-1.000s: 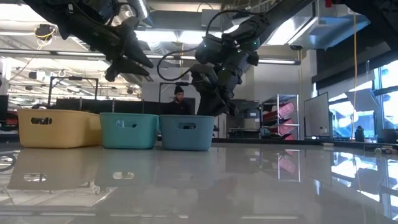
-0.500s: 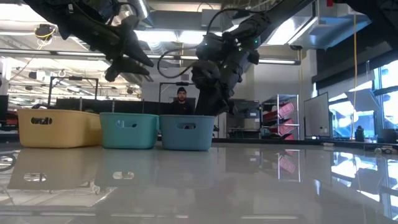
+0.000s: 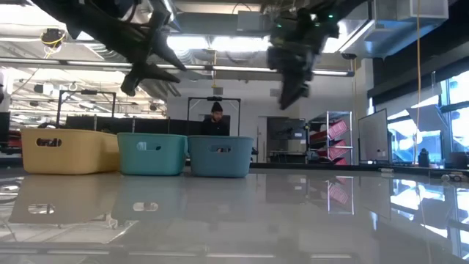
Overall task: Sort batteries
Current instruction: Put the large black battery into the blue bin, then put the silver battery into the green bin
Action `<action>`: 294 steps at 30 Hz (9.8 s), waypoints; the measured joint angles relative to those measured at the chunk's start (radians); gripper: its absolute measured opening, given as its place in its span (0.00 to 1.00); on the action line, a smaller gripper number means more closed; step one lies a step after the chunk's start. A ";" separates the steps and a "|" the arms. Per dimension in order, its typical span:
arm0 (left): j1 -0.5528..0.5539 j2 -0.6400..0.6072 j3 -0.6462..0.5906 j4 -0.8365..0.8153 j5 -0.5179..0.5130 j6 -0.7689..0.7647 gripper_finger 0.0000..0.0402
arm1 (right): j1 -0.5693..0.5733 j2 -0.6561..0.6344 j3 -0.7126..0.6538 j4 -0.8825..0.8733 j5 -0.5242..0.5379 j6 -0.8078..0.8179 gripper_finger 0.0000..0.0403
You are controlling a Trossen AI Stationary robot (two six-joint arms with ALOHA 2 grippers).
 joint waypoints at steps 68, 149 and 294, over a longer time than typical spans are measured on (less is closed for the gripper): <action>-0.124 0.000 0.000 0.008 0.063 0.119 0.31 | -0.342 0.026 -0.616 -0.203 0.441 0.108 0.10; -0.143 0.000 0.000 -0.002 0.059 0.145 0.31 | 0.264 0.199 0.215 0.198 0.187 0.293 0.30; -0.025 0.000 0.001 0.033 0.106 0.130 0.31 | -0.638 0.016 -0.290 -0.050 0.392 0.105 0.30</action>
